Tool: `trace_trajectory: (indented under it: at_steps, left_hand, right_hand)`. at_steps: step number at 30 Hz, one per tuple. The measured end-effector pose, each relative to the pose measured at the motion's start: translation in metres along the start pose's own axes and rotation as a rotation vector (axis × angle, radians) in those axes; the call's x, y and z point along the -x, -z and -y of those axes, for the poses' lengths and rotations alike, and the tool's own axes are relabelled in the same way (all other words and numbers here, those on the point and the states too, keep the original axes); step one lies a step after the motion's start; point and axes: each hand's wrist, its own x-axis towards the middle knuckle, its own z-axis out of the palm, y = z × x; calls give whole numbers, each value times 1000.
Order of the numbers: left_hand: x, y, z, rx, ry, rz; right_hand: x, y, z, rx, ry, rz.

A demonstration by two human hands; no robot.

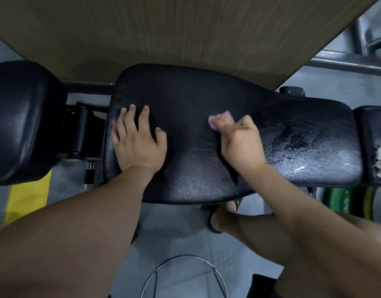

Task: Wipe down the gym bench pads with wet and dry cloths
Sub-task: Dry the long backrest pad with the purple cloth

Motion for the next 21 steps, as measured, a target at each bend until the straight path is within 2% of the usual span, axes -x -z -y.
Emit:
trace_trajectory:
  at_steps: [2,3,6,9,13,15,21]
  left_hand:
    - [0,0,0,2,6,0]
    - [0,0,0,2,7,-3]
    - [0,1,-1,2,9,-4]
    - [1,0,-1,-3,4,-5]
    - [1,1,-1,0,0,-10]
    - [1,1,-1,6,1,-10]
    - [1,0,0,-1,-5,-12]
  right_hand:
    - [0,-4,9,-13,-103,-42]
    - [8,-7,21,-20,-91,-44]
    - [47,-5,59,-101,117,89]
    - [51,2,46,-120,226,129]
    - [12,2,7,-48,-4,-1]
    - [14,-1,16,-70,-70,-70]
    - [91,11,66,-216,206,72]
